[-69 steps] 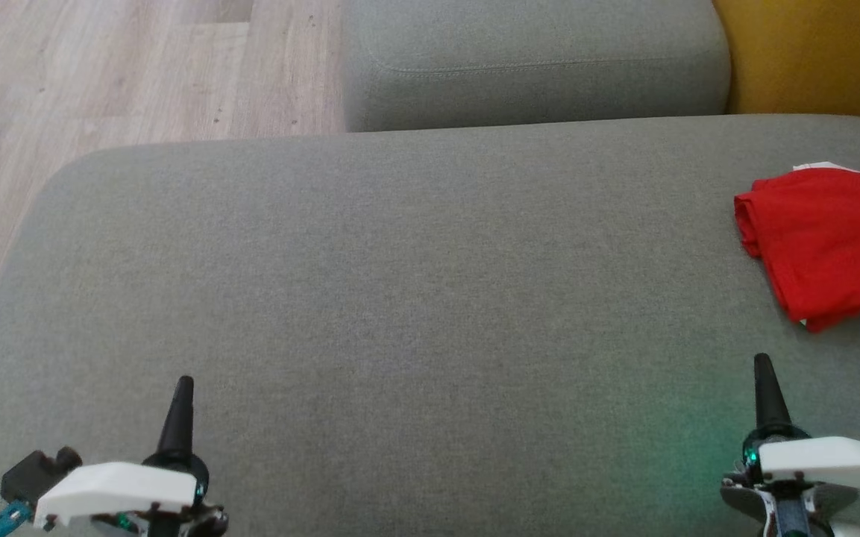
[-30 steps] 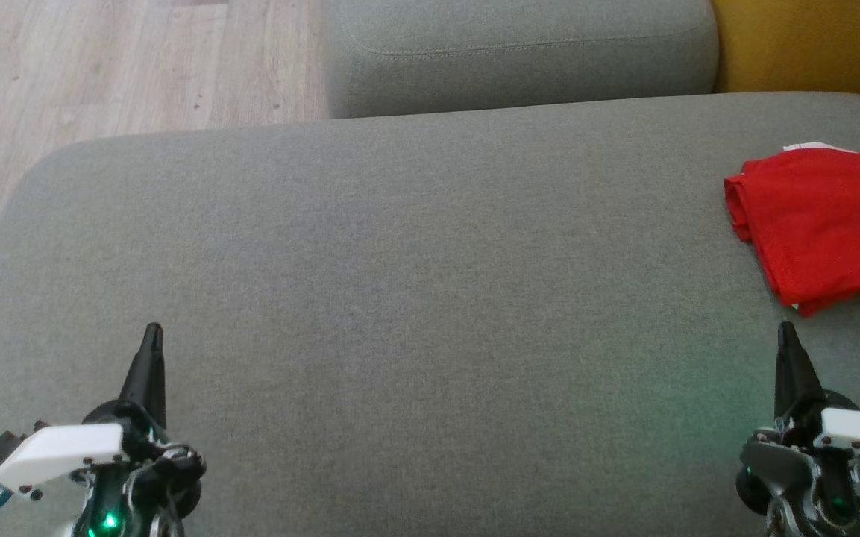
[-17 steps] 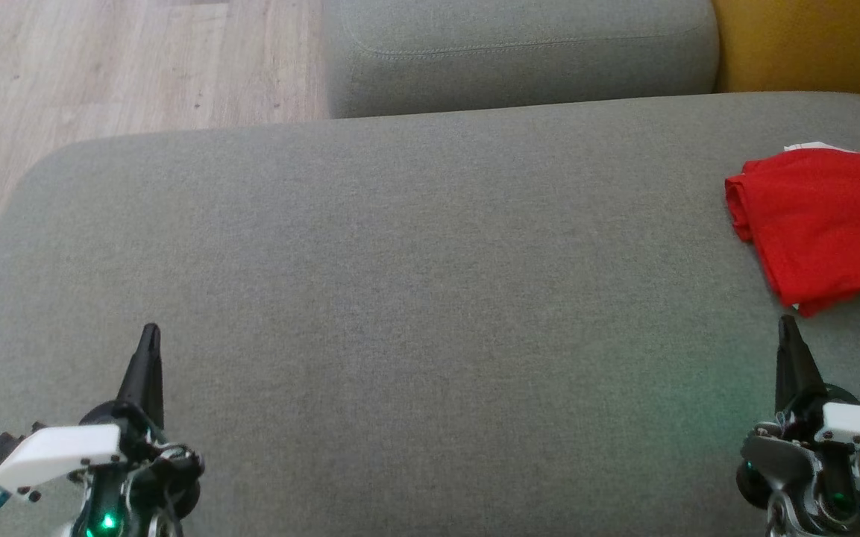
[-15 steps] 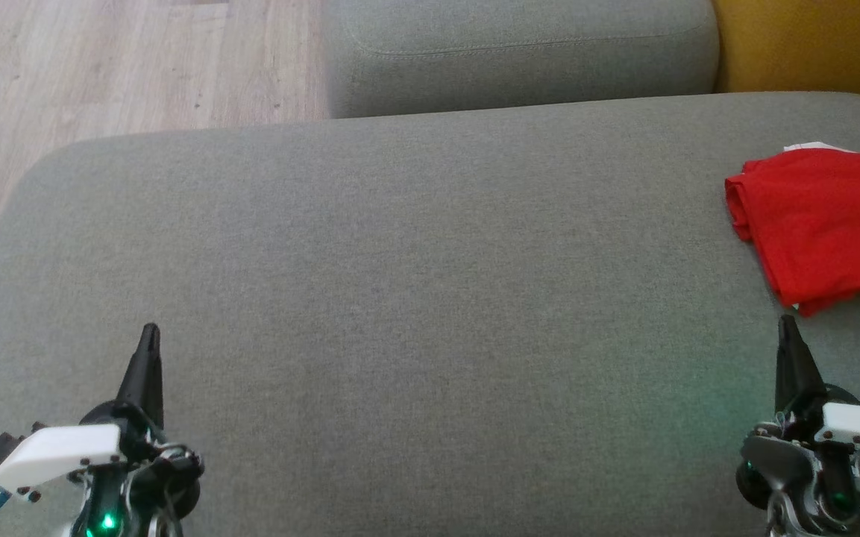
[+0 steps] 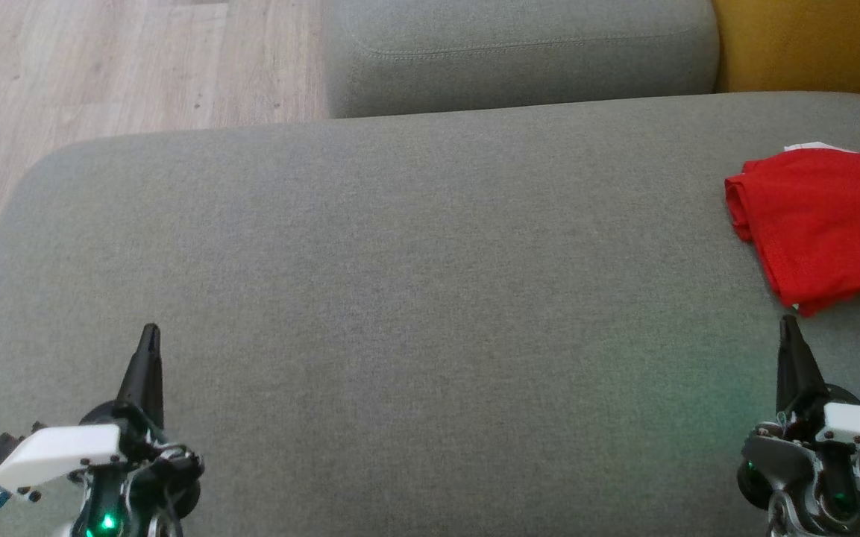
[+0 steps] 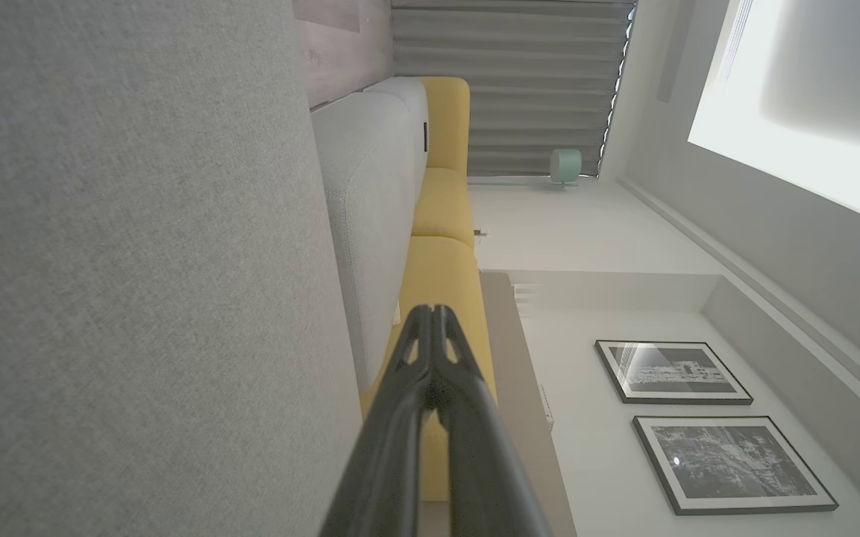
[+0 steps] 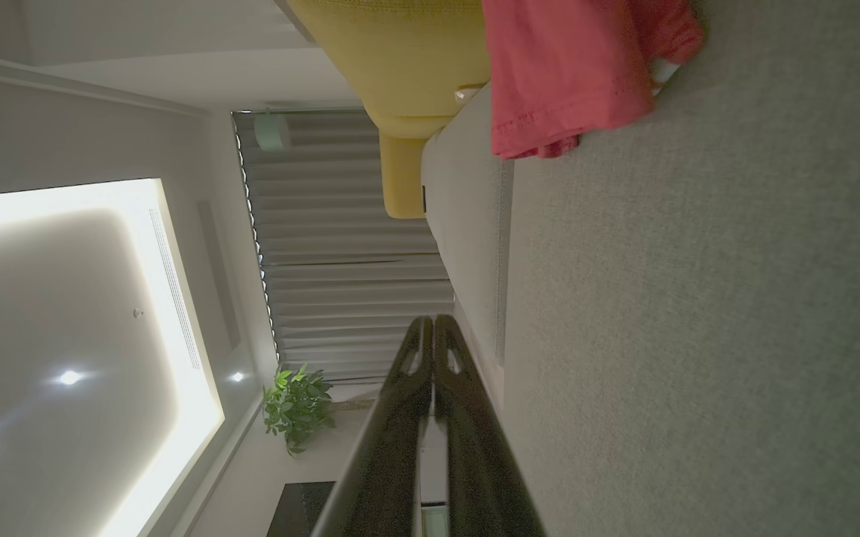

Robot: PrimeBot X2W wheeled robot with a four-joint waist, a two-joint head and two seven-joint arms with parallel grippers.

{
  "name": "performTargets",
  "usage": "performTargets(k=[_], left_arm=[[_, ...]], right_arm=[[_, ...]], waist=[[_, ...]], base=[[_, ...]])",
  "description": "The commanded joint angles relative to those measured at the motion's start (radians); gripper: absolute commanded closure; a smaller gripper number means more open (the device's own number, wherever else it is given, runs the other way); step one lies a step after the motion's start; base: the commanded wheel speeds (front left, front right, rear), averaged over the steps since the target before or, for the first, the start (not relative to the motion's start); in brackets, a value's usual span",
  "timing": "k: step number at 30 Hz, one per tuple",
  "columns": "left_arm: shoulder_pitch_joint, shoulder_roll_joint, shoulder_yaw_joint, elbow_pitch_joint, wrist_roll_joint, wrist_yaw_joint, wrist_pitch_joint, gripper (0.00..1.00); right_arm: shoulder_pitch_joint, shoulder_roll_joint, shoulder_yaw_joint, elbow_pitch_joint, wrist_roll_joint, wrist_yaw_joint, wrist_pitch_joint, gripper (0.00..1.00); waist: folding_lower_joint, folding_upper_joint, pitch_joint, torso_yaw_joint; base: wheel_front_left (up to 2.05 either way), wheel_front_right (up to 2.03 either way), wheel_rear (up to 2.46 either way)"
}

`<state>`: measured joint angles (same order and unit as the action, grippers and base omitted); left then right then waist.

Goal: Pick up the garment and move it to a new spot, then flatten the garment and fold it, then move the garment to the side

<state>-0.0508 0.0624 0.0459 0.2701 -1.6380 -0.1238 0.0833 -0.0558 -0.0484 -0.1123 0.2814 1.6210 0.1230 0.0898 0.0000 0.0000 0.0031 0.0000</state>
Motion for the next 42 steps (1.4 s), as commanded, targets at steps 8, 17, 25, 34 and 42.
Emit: performTargets(k=[8,17,25,34,42], left_arm=[[-0.055,0.008,0.041,-0.026,0.007,-0.007,0.008,1.0],[-0.055,0.005,0.044,-0.026,0.009,-0.007,0.01,1.0],[-0.055,0.004,0.046,-0.026,0.011,-0.007,0.012,1.0],[-0.055,0.002,0.048,-0.026,0.013,-0.007,0.014,1.0],[-0.056,0.001,0.05,-0.026,0.015,-0.007,0.016,1.0]], right_arm=[[-0.051,-0.013,0.013,-0.037,0.0,0.008,0.011,1.0],[-0.051,-0.012,0.011,-0.037,-0.002,0.008,0.013,1.0],[-0.051,-0.011,0.01,-0.037,-0.003,0.008,0.014,1.0],[-0.051,-0.01,0.009,-0.037,-0.004,0.008,0.015,1.0],[-0.051,-0.009,0.007,-0.037,-0.005,0.008,0.016,1.0]], waist=[[0.0,0.0,0.0,0.0],[0.0,0.0,0.0,0.0],[0.0,0.0,0.0,0.0],[0.0,0.0,0.0,0.0],[0.0,0.0,0.0,0.0]], base=[[0.0,0.0,0.0],[0.0,0.0,0.0],[0.0,0.0,0.0],[0.0,0.0,0.0],[0.0,0.0,0.0]])
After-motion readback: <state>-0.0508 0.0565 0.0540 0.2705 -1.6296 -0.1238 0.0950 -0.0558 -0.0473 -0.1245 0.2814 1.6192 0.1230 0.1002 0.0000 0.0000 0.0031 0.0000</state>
